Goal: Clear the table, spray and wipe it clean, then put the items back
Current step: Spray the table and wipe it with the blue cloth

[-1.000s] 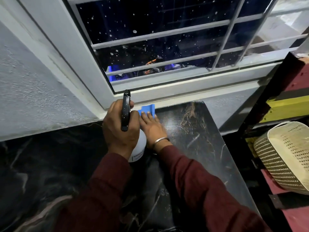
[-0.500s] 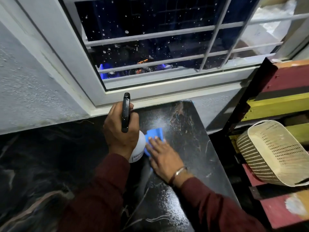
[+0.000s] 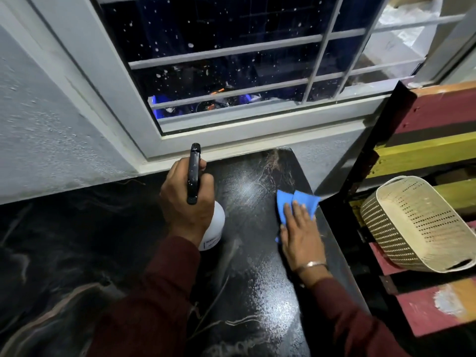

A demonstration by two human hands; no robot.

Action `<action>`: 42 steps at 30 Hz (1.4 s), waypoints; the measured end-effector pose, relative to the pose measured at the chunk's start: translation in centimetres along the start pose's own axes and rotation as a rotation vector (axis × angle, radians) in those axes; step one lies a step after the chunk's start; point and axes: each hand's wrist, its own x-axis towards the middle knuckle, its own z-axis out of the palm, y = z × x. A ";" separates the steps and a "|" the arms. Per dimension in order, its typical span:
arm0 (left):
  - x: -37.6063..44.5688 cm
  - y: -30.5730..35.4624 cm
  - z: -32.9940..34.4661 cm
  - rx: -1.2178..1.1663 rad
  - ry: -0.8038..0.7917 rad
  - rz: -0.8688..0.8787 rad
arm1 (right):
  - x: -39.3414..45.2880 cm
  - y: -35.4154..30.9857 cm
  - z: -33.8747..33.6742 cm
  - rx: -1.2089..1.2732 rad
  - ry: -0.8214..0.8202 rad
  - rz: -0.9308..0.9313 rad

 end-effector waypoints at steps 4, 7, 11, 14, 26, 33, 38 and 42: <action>-0.8 0.0 -0.7 -0.002 0.010 -0.032 | -3.6 -2.8 0.2 -0.031 -0.079 -0.259; -1.3 0.0 -2.2 0.016 0.009 -0.014 | 1.4 -3.6 0.9 -0.029 -0.036 -0.032; -1.7 -1.0 -4.6 0.054 0.027 0.001 | 2.9 -10.7 2.8 -0.044 -0.078 -0.051; -2.3 -2.1 -6.8 0.076 0.065 -0.014 | -3.6 -15.4 4.1 -0.019 -0.132 -0.412; -5.4 -5.4 -18.1 0.117 0.079 -0.013 | -3.7 -11.8 2.0 -0.085 -0.093 0.033; -6.6 -7.3 -22.1 0.096 0.105 -0.006 | -18.9 -25.6 5.8 -0.067 -0.216 -0.689; -7.5 -8.1 -25.0 0.079 0.079 0.012 | -17.1 -16.3 3.6 -0.226 -0.142 -0.614; -8.1 -8.4 -26.6 0.078 0.077 0.006 | -12.6 -15.0 2.2 -0.093 -0.036 0.009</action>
